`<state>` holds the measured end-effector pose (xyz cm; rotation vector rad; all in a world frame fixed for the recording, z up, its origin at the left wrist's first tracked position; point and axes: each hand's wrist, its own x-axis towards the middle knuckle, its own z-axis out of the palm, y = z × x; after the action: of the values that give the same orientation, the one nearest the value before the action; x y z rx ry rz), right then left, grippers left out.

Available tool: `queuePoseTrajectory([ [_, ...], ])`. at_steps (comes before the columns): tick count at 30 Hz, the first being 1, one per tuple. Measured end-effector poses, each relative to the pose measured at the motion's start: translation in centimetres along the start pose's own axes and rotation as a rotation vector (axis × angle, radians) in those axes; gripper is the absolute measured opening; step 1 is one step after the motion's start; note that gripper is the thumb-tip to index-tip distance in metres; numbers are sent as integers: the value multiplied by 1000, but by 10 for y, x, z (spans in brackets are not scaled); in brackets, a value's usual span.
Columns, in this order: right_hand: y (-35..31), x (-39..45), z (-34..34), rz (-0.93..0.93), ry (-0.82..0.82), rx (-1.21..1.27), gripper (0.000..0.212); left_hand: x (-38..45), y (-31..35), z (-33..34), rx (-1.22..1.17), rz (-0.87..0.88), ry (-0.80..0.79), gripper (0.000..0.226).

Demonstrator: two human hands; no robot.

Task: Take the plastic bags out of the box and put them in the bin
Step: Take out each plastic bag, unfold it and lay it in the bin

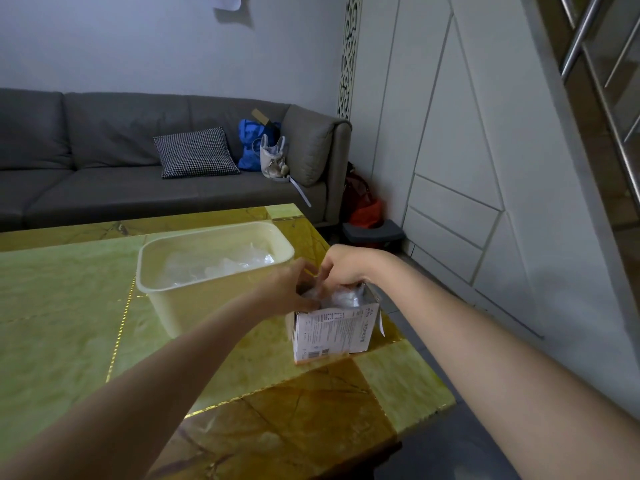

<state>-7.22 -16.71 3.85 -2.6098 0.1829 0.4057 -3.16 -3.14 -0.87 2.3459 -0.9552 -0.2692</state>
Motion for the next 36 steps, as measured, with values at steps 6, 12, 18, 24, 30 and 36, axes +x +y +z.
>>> queuePoseTrajectory([
  [6, -14, -4, -11, -176, 135, 140, 7, 4, -5, 16, -29, -49, -26, 26],
  [12, -48, -16, -52, -453, 365, 889, 15, -1, -5, 7, -281, -51, -75, 24],
  [18, -51, -13, -62, -374, 510, 787, 17, -18, -2, -36, -753, -51, 101, 28],
  [24, -54, -9, -50, -382, 661, 361, 12, -21, -6, -63, -1123, -77, 111, 49],
  [30, -82, -8, -46, -507, 675, 117, 15, -19, 6, -69, -882, 17, 38, 42],
  [36, -88, -6, -54, -539, 816, 120, 19, -25, -28, -77, -1110, -86, 255, 8],
])
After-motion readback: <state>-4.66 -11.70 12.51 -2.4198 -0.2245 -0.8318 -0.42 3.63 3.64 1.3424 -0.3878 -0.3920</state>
